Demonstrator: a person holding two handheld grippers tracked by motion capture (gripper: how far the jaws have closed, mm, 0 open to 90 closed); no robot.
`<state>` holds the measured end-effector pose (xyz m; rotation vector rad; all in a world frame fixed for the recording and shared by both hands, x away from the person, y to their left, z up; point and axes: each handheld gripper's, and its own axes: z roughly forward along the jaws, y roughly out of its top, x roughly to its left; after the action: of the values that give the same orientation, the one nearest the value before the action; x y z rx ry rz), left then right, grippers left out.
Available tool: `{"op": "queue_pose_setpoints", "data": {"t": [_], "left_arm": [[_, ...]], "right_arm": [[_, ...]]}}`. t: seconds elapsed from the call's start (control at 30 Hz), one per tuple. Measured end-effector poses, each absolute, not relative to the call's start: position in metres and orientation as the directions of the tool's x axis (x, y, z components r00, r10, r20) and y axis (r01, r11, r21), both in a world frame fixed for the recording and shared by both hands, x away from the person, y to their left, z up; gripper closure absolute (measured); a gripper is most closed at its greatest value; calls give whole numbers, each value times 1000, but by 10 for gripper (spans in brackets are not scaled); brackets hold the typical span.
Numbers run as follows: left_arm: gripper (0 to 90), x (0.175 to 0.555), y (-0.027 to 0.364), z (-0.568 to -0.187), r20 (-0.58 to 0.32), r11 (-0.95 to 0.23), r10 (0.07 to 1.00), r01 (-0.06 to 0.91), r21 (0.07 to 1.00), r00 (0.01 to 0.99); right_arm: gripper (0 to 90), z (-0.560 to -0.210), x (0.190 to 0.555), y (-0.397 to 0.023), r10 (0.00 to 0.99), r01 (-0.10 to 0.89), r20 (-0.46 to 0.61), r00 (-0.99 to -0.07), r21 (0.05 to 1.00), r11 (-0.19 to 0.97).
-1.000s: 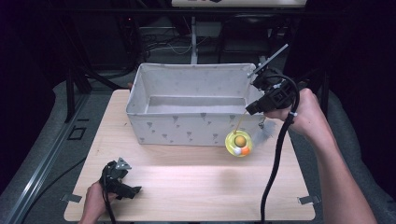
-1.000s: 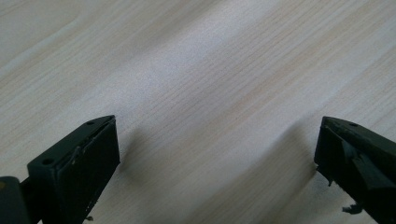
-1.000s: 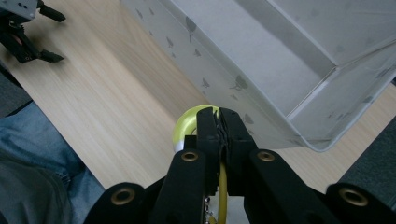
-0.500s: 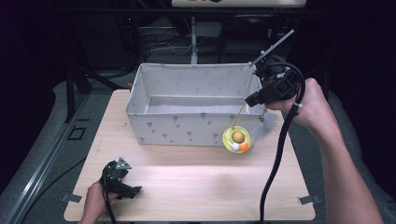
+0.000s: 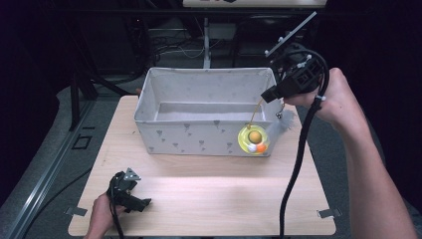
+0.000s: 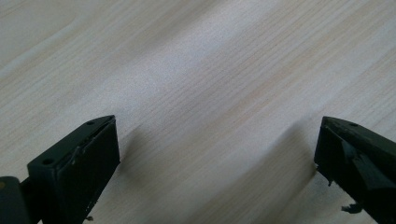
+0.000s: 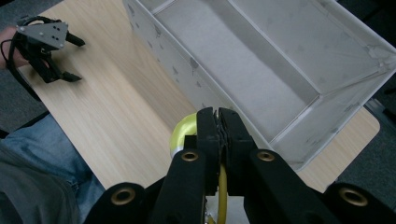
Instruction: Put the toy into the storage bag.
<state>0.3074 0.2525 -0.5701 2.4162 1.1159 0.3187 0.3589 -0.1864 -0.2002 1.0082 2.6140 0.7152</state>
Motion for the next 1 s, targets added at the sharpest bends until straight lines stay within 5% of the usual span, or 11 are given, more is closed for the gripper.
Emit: {"op": "queue_pose_setpoints", "data": {"t": [1.0], "left_arm": [[3,307,251,-569,19,-576,756,651,495,655]], "right_arm": [[883,-163,373,-178,673,539,-71,-737,538,648]]}}
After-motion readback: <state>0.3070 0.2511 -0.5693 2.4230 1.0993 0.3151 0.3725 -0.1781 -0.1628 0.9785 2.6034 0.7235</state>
